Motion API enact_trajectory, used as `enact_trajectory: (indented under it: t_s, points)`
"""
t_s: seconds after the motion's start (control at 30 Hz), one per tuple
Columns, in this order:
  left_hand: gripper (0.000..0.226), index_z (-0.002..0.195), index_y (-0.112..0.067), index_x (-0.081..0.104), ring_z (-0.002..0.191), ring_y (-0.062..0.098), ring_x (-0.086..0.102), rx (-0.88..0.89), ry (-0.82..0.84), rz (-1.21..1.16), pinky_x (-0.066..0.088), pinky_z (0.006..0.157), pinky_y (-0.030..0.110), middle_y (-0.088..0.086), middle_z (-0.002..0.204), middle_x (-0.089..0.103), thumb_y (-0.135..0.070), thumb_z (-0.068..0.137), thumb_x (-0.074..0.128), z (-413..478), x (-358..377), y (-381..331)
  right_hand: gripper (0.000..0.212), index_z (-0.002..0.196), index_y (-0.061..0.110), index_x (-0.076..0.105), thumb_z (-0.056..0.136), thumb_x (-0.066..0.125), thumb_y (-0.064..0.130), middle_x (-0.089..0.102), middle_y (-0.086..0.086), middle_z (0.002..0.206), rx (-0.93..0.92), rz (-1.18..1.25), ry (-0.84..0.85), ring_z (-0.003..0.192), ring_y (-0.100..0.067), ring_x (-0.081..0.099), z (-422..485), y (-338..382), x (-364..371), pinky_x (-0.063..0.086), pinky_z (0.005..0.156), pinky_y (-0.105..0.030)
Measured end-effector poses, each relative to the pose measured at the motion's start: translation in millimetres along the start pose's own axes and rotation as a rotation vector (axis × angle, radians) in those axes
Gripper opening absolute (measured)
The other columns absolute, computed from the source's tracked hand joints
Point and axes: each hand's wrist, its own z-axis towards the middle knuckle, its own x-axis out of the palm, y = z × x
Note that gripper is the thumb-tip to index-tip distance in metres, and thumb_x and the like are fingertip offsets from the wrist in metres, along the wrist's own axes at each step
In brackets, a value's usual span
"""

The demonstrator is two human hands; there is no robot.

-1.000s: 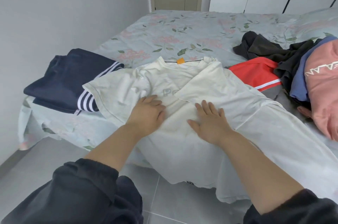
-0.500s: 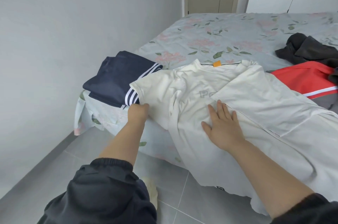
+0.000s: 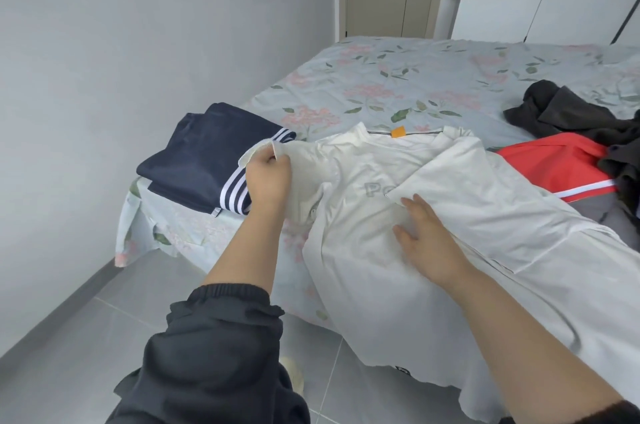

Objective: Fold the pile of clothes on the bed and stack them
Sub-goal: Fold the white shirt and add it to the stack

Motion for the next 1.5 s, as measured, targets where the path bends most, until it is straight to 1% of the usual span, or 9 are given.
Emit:
enact_trajectory:
  t_s: [0.17, 0.3, 0.5, 0.6, 0.7, 0.93, 1.23, 1.4, 1.5]
  points:
    - [0.025, 0.101, -0.007, 0.066, 0.05, 0.003, 0.048, 0.086, 0.537, -0.132, 0.038, 0.051, 0.018, 0.002, 0.071, 0.051, 0.004, 0.089, 0.047, -29.8, 43.9, -47.1, 0.042, 0.137, 0.015, 0.045, 0.095, 0.051, 0.017, 0.051, -0.002, 0.128, 0.167, 0.246, -0.2, 0.1, -0.014, 0.055, 0.2, -12.1, -33.4, 0.039, 0.088, -0.022]
    - [0.037, 0.129, -0.009, 0.057, 0.114, 0.006, 0.058, 0.159, 1.036, 0.073, 0.043, 0.093, 0.011, 0.005, 0.122, 0.064, 0.004, 0.096, 0.045, -55.9, 63.4, -34.6, 0.034, 0.131, 0.009, 0.048, 0.097, 0.044, 0.014, 0.058, -0.011, 0.116, 0.407, 0.602, -0.275, 0.091, -0.026, 0.063, 3.9, -20.2, -56.5, 0.05, 0.089, -0.04]
    - [0.046, 0.134, -0.018, 0.053, 0.132, 0.015, 0.043, 0.308, 0.906, 0.568, 0.028, 0.104, 0.018, 0.003, 0.139, 0.051, -0.008, 0.09, 0.055, -45.7, 54.0, 2.8, 0.034, 0.129, 0.006, 0.044, 0.096, 0.047, 0.012, 0.058, -0.013, 0.098, 0.541, 0.803, -0.188, 0.075, -0.028, 0.065, 3.9, -18.5, -64.7, 0.053, 0.072, -0.034]
    - [0.081, 0.151, -0.026, 0.021, 0.146, 0.014, 0.007, 0.352, 1.144, 0.943, 0.01, 0.118, 0.029, -0.001, 0.159, 0.013, -0.033, 0.085, 0.067, -49.1, 49.4, 20.6, 0.034, 0.127, 0.008, 0.047, 0.092, 0.049, 0.009, 0.062, -0.008, 0.084, 0.513, 0.599, -0.195, 0.071, -0.031, 0.065, 6.8, -16.5, -60.4, 0.054, 0.075, -0.041]
    - [0.081, 0.153, -0.028, 0.01, 0.147, 0.017, -0.003, 0.403, 1.031, 1.018, 0.012, 0.119, 0.044, -0.002, 0.161, -0.003, -0.032, 0.089, 0.059, -51.4, 48.9, 30.0, 0.033, 0.119, 0.01, 0.06, 0.088, 0.052, 0.008, 0.064, -0.003, 0.096, 0.29, 0.161, -0.294, 0.089, -0.026, 0.06, 9.0, -20.3, -55.2, 0.045, 0.084, -0.032]
    - [0.045, 0.132, -0.025, 0.04, 0.111, 0.031, 0.053, 0.37, 0.727, 1.115, 0.046, 0.085, 0.038, 0.004, 0.123, 0.048, -0.026, 0.089, 0.051, -42.6, 33.4, 31.9, 0.028, 0.116, 0.01, 0.066, 0.091, 0.053, 0.012, 0.024, -0.015, 0.154, 0.05, -0.271, -0.155, 0.138, -0.032, 0.022, 30.5, -29.4, -33.5, 0.019, 0.111, -0.032]
    - [0.024, 0.116, -0.021, 0.052, 0.094, 0.021, 0.053, 0.217, 0.681, 1.35, 0.038, 0.071, 0.029, -0.002, 0.109, 0.056, -0.027, 0.093, 0.048, -20.6, 11.4, 37.5, 0.03, 0.12, 0.029, 0.062, 0.099, 0.041, 0.035, 0.014, -0.003, 0.159, 0.087, -0.371, -0.011, 0.143, -0.027, 0.012, 60.7, -38.4, -14.4, 0.009, 0.112, -0.04]
    - [0.066, 0.147, -0.024, 0.024, 0.115, 0.026, 0.042, 0.736, 0.613, 1.297, 0.036, 0.086, 0.035, 0.005, 0.124, 0.043, -0.033, 0.089, 0.054, -33.6, 26.0, 39.7, 0.024, 0.104, 0.006, 0.061, 0.097, 0.047, 0.024, 0.052, -0.009, 0.127, 0.091, -0.17, -0.105, 0.119, -0.03, 0.046, 65.9, -25.9, -17.0, 0.032, 0.102, -0.037]
    - [0.059, 0.146, -0.02, 0.032, 0.114, 0.028, 0.042, 0.956, 0.592, 1.146, 0.033, 0.093, 0.038, 0.007, 0.122, 0.046, -0.023, 0.09, 0.05, -49.0, 39.1, 41.3, 0.021, 0.083, 0.01, 0.063, 0.095, 0.048, 0.018, 0.059, -0.002, 0.099, 0.149, 0.185, -0.155, 0.091, -0.018, 0.055, 64.6, -8.9, -30.3, 0.041, 0.081, -0.022]
